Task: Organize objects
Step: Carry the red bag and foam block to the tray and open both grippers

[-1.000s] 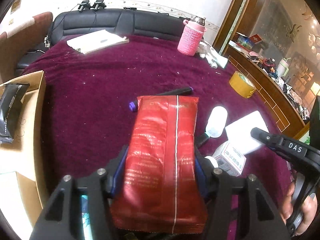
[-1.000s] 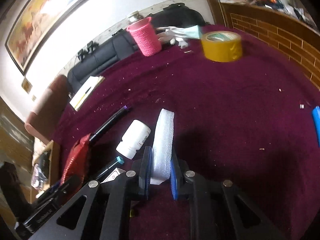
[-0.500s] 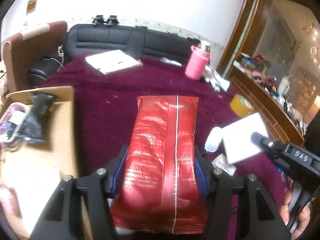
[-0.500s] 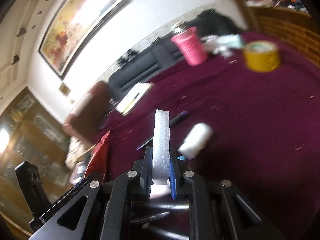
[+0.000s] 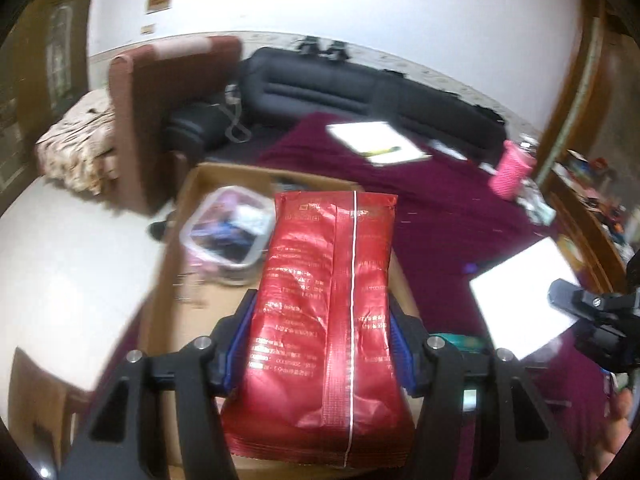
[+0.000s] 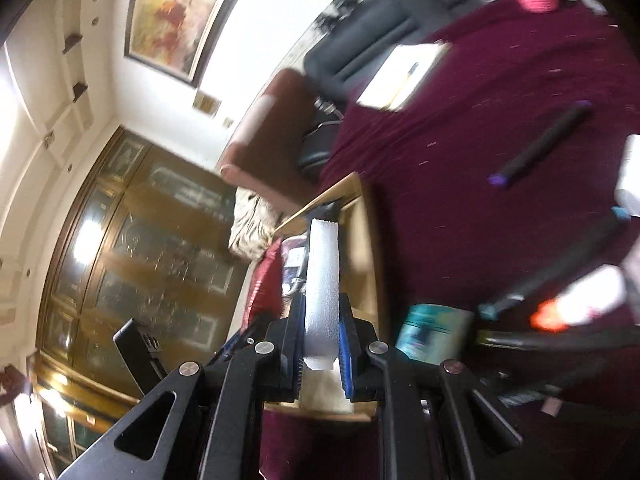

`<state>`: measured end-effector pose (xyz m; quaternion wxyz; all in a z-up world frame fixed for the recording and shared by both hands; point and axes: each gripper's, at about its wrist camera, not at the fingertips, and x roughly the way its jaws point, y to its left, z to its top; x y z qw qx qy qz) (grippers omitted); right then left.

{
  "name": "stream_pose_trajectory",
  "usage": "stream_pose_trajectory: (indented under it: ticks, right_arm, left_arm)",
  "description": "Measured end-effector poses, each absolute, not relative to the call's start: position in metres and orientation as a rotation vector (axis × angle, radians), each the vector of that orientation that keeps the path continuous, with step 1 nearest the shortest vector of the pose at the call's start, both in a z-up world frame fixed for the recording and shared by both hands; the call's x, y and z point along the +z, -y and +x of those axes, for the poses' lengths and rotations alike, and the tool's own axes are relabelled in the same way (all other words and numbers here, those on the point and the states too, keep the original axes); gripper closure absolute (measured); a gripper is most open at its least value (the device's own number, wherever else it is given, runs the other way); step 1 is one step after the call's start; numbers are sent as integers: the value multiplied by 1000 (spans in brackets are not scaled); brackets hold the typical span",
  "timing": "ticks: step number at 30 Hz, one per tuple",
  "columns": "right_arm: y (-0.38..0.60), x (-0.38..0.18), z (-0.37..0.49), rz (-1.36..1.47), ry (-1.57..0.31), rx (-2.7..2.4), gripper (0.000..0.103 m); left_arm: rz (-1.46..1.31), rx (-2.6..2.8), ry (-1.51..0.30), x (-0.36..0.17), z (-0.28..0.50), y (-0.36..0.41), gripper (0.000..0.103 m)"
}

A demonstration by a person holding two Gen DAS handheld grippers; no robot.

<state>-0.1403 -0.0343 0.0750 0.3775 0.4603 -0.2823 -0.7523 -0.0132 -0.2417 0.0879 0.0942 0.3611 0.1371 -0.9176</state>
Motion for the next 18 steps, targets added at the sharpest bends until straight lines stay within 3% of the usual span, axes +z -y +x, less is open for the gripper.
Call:
stream_pose_trajectory:
  ticks: [13,18]
  right_arm:
    - [118,12,-201,1282,816,-1782,86]
    - [128,8,-202,1329,685,-1861,83]
  left_arm:
    - [1112,-2594,-432,62,-31,274,45]
    - [1112,-2583,-429,56,-34,274,45]
